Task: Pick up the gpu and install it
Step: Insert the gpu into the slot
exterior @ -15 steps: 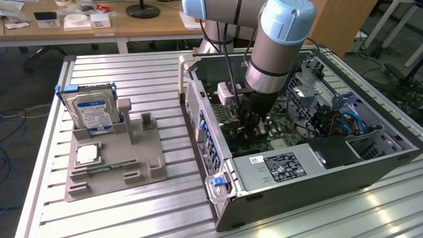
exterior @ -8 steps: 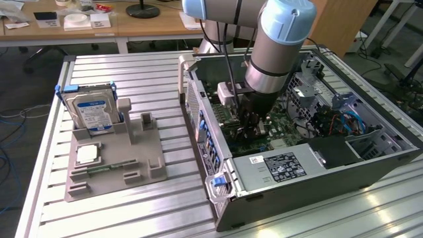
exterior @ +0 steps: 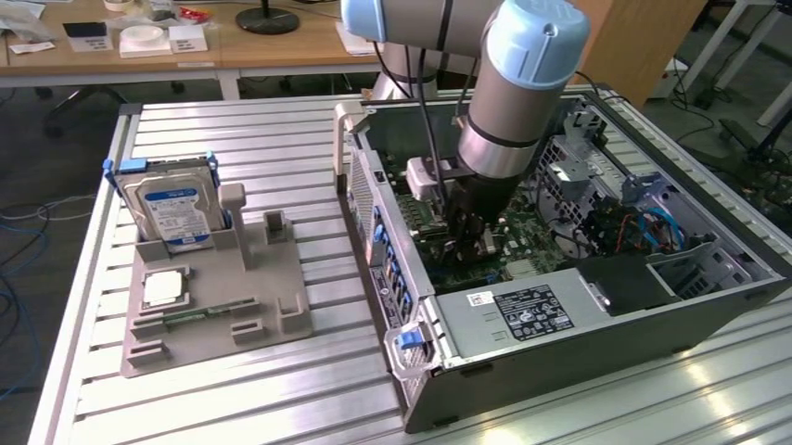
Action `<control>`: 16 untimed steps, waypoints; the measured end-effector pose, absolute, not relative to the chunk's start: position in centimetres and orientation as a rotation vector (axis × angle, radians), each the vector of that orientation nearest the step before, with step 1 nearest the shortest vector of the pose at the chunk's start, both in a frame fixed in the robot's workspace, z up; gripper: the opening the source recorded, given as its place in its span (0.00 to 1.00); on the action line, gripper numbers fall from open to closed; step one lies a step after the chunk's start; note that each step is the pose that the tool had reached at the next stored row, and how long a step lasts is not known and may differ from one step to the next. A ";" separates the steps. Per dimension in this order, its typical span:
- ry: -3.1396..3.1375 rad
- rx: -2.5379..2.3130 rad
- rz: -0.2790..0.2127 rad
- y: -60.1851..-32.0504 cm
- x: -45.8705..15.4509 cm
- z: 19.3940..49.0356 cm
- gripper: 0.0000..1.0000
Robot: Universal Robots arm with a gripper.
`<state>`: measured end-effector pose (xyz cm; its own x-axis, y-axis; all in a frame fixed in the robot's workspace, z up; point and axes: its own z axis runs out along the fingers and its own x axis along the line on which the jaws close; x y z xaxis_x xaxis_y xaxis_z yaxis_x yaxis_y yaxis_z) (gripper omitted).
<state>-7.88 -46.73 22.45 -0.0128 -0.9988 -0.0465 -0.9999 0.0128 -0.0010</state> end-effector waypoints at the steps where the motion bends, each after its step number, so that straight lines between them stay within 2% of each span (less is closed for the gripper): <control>1: 2.211 -2.183 0.049 -46.7 -7.9 22.4 0.28; 16: 2.211 -2.183 0.050 -46.7 -7.9 22.4 0.28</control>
<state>-7.90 -46.71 22.41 -0.0128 -0.9988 -0.0469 -0.9999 0.0129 -0.0014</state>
